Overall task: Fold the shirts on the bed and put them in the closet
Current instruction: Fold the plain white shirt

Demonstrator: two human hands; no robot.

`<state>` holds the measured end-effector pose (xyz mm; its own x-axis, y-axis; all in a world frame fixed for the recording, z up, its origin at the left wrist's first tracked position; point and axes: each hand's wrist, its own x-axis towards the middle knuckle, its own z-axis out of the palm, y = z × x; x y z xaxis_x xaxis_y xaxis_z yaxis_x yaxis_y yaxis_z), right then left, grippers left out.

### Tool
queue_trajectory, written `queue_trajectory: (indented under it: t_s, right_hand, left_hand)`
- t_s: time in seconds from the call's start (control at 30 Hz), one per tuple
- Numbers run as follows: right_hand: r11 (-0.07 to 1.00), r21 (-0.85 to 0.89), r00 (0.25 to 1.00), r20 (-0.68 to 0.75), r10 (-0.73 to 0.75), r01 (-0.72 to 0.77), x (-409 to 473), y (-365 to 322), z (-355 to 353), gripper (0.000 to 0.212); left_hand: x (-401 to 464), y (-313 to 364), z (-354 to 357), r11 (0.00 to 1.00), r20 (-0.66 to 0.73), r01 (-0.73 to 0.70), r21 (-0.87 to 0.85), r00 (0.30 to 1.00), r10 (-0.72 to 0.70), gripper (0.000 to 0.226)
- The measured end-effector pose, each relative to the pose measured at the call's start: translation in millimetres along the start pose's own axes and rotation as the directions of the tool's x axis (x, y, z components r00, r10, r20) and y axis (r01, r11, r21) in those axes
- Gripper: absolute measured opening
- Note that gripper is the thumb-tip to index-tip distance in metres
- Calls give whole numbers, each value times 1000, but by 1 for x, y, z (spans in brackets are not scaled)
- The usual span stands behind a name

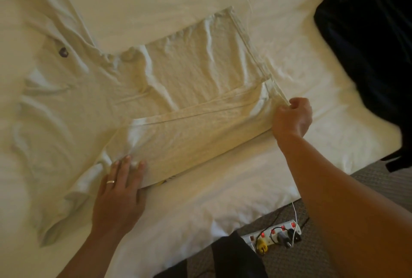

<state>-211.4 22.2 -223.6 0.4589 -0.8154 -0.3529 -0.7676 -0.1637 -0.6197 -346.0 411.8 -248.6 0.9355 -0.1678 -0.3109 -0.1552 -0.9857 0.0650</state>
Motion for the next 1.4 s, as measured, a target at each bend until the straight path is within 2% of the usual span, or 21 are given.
queue_trajectory:
  t_s: [0.07, 0.13, 0.17, 0.23, 0.27, 0.3, 0.4, 0.53, 0.6, 0.63, 0.7, 0.77, 0.8, 0.97, 1.03, 1.17, 1.3, 1.4]
  right_hand:
    - [913, -298, 957, 17, -289, 280, -9, 4, 5, 34]
    - [780, -357, 855, 139, -499, 513, -22, 6, 14, 36]
    - [709, -360, 794, 234, -561, 607, -26, 6, 20, 37]
    - [550, -402, 681, 445, -581, 732, -28, 11, 31, 42]
    - [494, -431, 655, 523, -545, 755, -25, 15, 34, 46]
    - [476, -459, 660, 572, -488, 750, -20, 18, 35, 52]
    - [483, -526, 704, 621, -344, 700, -2, 30, 31, 66]
    - [436, -555, 697, 644, -314, 709, -2, 31, 32, 72]
    - [391, -552, 675, 638, -370, 737, -14, 28, 36, 73]
    - [347, -528, 632, 654, -416, 775, -22, 27, 39, 73]
    - [236, -423, 484, 731, -482, 875, -39, 26, 47, 72]
    - [119, -307, 325, 805, -497, 944, -54, 29, 57, 72]
    - [65, -273, 269, 825, -497, 960, -58, 31, 61, 72]
    - [-84, -150, 94, 879, -467, 985, -79, 42, 79, 71]
    - [-92, -125, 72, 895, -440, 988, -85, 49, 84, 70]
    - [-85, -161, 107, 890, -443, 983, -88, 55, 91, 70]
    - [-95, -162, 108, 901, -419, 982, -90, 52, 89, 70]
    - [-100, -183, 128, 905, -406, 978, -94, 48, 88, 71]
  left_hand:
    - [4, 4, -5, 1000, -36, 10, -27, 999, -11, 64]
    - [13, 12, -12, 998, -116, 9, -63, 993, -17, 63]
    - [20, 16, -15, 997, -150, 10, -81, 988, -22, 63]
    - [38, 21, -15, 996, -156, 23, -90, 987, -37, 65]
    - [47, 23, -14, 995, -119, 57, -83, 991, -67, 68]
    - [56, 23, -10, 991, -69, 118, -65, 990, -123, 72]
    - [70, 21, 8, 946, 65, 324, 15, 944, -324, 80]
    - [69, 26, 14, 930, 60, 364, -47, 930, -362, 87]
    - [68, 26, 10, 927, 48, 366, -75, 930, -364, 89]
    - [66, 25, 9, 926, 39, 370, -74, 929, -368, 89]
    - [59, 18, 8, 918, 41, 389, -80, 921, -386, 87]
    - [51, 8, 12, 908, 44, 406, -107, 914, -403, 86]
    - [48, 5, 14, 909, 31, 398, -121, 917, -397, 86]
    - [31, -6, 27, 915, -115, 369, -165, 914, -389, 79]
    - [14, -18, 31, 890, -128, 426, -160, 885, -447, 76]
    - [-21, -49, 34, 891, -107, 447, -81, 885, -454, 71]
    - [-44, -69, 32, 818, -102, 564, -112, 813, -574, 63]
    - [-53, -74, 35, 825, -82, 565, -25, 821, -565, 59]
